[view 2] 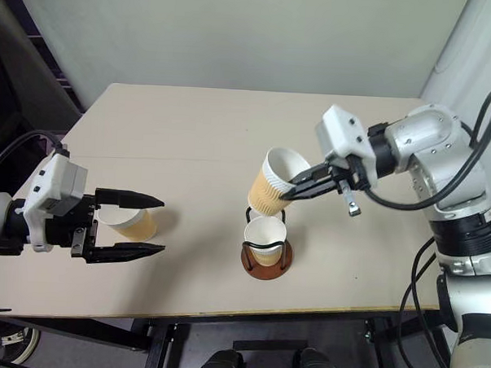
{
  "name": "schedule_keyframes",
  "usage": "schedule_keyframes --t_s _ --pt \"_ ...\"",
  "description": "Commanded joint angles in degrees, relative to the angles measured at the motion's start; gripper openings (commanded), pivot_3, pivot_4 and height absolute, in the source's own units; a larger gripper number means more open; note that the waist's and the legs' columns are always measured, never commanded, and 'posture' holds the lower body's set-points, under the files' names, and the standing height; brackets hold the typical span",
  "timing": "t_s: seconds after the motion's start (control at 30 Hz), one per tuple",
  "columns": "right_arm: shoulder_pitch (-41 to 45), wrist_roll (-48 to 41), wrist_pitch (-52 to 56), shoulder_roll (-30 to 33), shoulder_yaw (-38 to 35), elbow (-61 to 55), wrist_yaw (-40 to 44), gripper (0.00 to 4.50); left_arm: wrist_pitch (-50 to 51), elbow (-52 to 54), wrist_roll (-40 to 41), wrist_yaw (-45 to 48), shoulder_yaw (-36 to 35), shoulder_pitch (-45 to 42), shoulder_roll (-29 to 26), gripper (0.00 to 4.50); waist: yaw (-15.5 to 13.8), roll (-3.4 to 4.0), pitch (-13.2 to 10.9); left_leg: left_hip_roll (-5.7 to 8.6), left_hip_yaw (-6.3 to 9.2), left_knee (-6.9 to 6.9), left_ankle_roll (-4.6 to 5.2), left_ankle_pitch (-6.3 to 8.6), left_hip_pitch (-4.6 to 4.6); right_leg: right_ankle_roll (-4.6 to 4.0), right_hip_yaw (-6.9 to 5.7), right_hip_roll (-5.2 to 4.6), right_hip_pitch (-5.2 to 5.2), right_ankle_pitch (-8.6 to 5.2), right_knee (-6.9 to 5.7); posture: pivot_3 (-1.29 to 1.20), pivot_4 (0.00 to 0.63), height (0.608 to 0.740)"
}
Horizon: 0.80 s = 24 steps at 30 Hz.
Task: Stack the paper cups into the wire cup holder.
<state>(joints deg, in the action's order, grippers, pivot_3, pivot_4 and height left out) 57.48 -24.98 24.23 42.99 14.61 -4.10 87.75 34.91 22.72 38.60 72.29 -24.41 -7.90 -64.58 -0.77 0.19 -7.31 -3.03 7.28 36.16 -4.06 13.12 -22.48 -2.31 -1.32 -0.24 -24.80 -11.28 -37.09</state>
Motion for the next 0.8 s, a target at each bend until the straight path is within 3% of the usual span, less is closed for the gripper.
schedule_keyframes --t_s 0.03,0.17,0.27,0.53,0.63,0.8 --pt "0.28 0.50 0.42 0.53 -0.54 -3.06 -0.05 0.05 -1.07 1.14 -0.31 -0.57 -0.51 -0.53 -0.75 4.21 0.04 -0.01 0.00 0.02 0.00 0.00 0.03 -0.03 0.00 -0.03 0.02 0.00 0.01 0.03 0.02 0.00 0.150 0.740" --pt "-1.09 2.08 0.18 0.59 1.01 -3.98 0.30 0.05 -0.99 1.54 -0.46 -0.86 -1.06 0.37 -0.74 4.21 0.02 -0.02 0.01 0.03 0.01 0.00 0.03 -0.04 -0.02 -0.03 0.03 0.01 0.03 0.02 0.08 0.00 0.150 0.740" --pt "-1.65 3.68 -0.62 0.24 1.95 -3.84 0.07 0.66 -0.92 1.64 -0.46 -1.06 -1.26 0.65 -0.79 4.21 0.00 -0.01 0.01 0.03 0.00 -0.01 0.02 0.05 -0.03 -0.01 0.02 0.01 0.03 0.02 0.11 0.00 0.150 0.740" --pt "-2.66 6.17 -1.61 -0.27 2.87 -4.32 -0.44 3.46 -2.69 -0.51 -3.18 -2.74 -2.14 -0.08 -1.54 4.21 -0.08 -0.01 0.01 0.00 0.00 -0.02 0.00 0.23 -0.09 0.04 0.00 0.02 -0.03 0.02 0.12 0.00 0.150 0.740" --pt "-1.01 4.92 -1.25 -1.60 -0.36 -0.59 -2.69 4.48 -4.97 -4.62 -7.94 -4.60 -2.83 -1.86 -3.92 4.21 -0.09 -0.02 0.02 -0.01 0.02 -0.02 0.00 0.22 -0.08 0.04 0.00 0.02 -0.02 0.02 0.10 0.00 0.150 0.740" --pt "1.51 -9.38 7.84 -4.70 -12.26 6.00 -3.47 4.48 -10.61 -10.44 -15.46 2.92 -7.82 4.06 -10.60 4.21 -0.10 0.00 0.01 -0.01 0.02 -0.03 -0.01 0.20 -0.12 0.03 0.02 0.05 -0.08 0.01 0.13 0.00 0.150 0.740"
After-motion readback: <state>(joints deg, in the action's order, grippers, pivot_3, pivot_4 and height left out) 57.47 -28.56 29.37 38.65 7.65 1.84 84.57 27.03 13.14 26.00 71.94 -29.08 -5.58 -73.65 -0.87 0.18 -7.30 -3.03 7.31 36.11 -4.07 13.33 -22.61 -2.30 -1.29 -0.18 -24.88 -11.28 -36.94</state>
